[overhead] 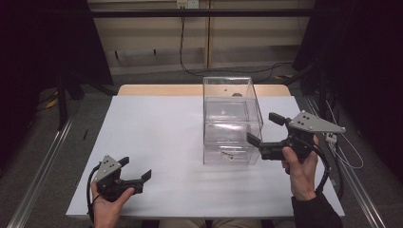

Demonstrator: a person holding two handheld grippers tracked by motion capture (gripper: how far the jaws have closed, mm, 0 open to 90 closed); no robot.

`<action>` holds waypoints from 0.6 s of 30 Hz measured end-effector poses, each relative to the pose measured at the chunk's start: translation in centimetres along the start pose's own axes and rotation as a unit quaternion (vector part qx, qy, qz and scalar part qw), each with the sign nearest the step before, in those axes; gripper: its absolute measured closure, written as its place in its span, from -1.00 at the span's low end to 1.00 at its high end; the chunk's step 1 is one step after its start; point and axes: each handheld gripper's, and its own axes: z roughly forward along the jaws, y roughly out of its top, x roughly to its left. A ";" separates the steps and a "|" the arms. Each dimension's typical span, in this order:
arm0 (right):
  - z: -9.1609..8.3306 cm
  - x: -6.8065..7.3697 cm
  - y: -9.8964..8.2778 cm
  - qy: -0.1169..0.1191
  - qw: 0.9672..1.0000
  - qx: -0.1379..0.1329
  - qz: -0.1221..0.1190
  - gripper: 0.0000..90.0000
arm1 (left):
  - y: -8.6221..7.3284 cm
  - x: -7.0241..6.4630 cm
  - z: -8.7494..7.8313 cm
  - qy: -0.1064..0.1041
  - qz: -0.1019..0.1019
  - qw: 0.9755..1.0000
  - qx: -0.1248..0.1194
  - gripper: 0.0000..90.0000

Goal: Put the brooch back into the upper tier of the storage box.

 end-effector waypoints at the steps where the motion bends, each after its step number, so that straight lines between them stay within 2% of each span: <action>1: -0.2 0.0 -0.1 -0.001 1.000 -0.001 0.001 -0.88 | 0.0 0.0 0.0 0.000 0.000 1.000 0.000 -0.90; 7: -0.8 -0.1 -0.3 0.009 1.000 0.007 0.005 -0.88 | 0.0 -0.1 0.0 -0.001 0.004 1.000 0.000 -0.90; 9: -1.0 -0.3 -0.6 -0.006 1.000 0.013 0.003 -0.88 | 0.0 -0.1 0.0 0.000 0.003 1.000 0.000 -0.90; 13: -1.2 -0.5 -0.7 -0.009 1.000 0.011 0.004 -0.88 | 0.0 0.0 0.0 0.001 0.002 1.000 -0.001 -0.90; 18: -1.5 -0.6 -1.3 -0.021 1.000 0.022 0.002 -0.89 | 0.0 0.0 0.0 0.001 0.002 1.000 -0.001 -0.90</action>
